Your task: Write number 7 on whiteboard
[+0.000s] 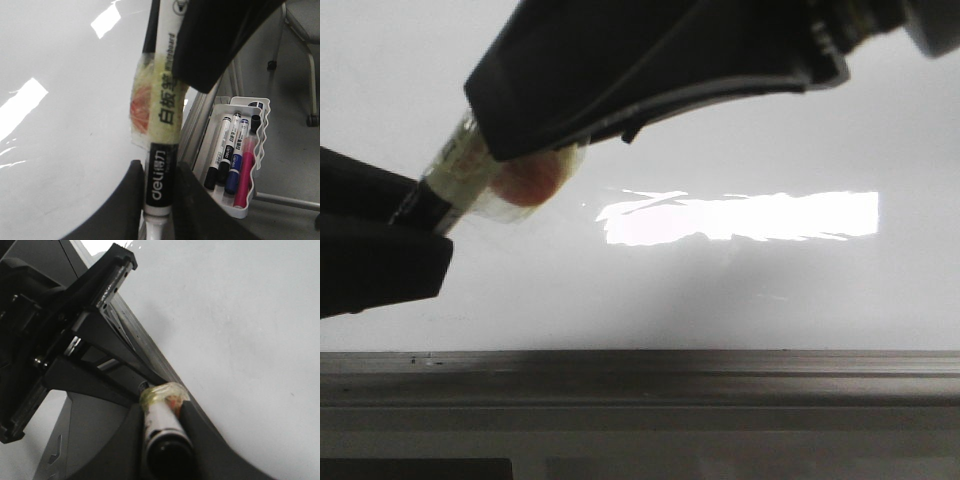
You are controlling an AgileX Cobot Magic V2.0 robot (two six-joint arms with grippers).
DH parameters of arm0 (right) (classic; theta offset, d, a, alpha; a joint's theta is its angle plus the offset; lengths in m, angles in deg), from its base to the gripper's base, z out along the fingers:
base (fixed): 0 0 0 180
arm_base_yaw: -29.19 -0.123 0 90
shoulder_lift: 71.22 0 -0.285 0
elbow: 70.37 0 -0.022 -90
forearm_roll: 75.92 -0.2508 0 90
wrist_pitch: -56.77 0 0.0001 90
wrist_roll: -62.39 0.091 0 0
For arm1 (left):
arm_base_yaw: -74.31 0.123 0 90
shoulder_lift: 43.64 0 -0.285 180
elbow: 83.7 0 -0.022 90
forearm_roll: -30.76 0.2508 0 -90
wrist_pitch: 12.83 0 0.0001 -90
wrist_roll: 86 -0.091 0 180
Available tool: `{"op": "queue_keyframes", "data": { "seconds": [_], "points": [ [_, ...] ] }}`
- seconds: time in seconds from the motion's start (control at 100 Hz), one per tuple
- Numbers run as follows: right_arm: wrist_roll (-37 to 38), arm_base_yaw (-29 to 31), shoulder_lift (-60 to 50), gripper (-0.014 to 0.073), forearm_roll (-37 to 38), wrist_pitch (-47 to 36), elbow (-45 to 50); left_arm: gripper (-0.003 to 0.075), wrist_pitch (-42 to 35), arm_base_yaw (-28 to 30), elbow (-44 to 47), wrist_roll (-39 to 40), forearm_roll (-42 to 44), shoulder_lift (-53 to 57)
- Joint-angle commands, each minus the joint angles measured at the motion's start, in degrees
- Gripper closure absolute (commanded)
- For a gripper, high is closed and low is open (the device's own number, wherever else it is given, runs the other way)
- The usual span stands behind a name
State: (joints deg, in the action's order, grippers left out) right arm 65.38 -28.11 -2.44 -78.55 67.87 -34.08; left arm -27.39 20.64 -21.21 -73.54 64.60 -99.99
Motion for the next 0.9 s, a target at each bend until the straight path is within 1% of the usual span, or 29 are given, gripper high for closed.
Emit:
{"op": "queue_keyframes", "data": {
  "seconds": [0.0, 0.11, 0.18, 0.25, 0.35, 0.42, 0.46, 0.56, 0.64, 0.78, 0.89],
  "points": [
    [-0.6, 0.9, -0.5, 0.0668, 1.9, -6.7, -2.1, 0.0738, -4.2, -0.6, -1.6, 0.9, -0.2, 0.3],
    [-0.6, 0.9, -0.5, 0.0668, 1.9, -6.5, -2.1, 0.0731, -3.8, -0.6, -1.6, 0.9, -0.2, 0.3],
    [-0.6, 0.9, -0.5, 0.0668, 1.6, -6.4, -2.1, 0.0684, -3.6, -0.6, -1.6, 0.9, -0.2, 0.3],
    [-0.6, 0.9, -0.5, 0.0668, 0.9, -6.3, -2.1, 0.0582, -3.6, -0.6, -1.6, 0.9, -0.4, 0.5],
    [-0.6, 0.9, -0.5, 0.0668, 0.0, -5.9, -2.1, 0.0374, -3.5, -0.5, -1.6, 0.9, -1.2, 0.5],
    [-0.6, 0.9, -0.5, 0.0668, -0.1, -5.5, -2.1, 0.029, -3.5, 0.1, -1.7, 0.9, -4.0, 0.5],
    [-0.6, 1.1, -0.5, 0.0668, -0.1, -5.2, -2.1, 0.0285, -3.4, 0.6, -2.0, 0.9, -5.5, 0.6],
    [-0.6, 1.5, -0.5, 0.0668, -0.2, -4.1, -2.1, 0.03, -3.2, 1.7, -3.3, 0.9, -7.3, 1.6],
    [-0.6, 2.3, -0.5, 0.0668, -0.5, -1.5, -3.4, 0.031, -3.1, 2.9, -4.0, 0.9, -8.3, 3.3],
    [-0.6, 4.3, -0.5, 0.0668, -0.6, 2.8, -7.2, 0.0325, -3.1, 6.5, -4.4, 0.9, -11.9, 6.9],
    [-0.6, 6.2, -0.5, 0.0668, -0.6, 3.4, -10.1, 0.0331, -2.9, 10.0, -4.4, 0.9, -12.1, 9.0]
  ]
}}
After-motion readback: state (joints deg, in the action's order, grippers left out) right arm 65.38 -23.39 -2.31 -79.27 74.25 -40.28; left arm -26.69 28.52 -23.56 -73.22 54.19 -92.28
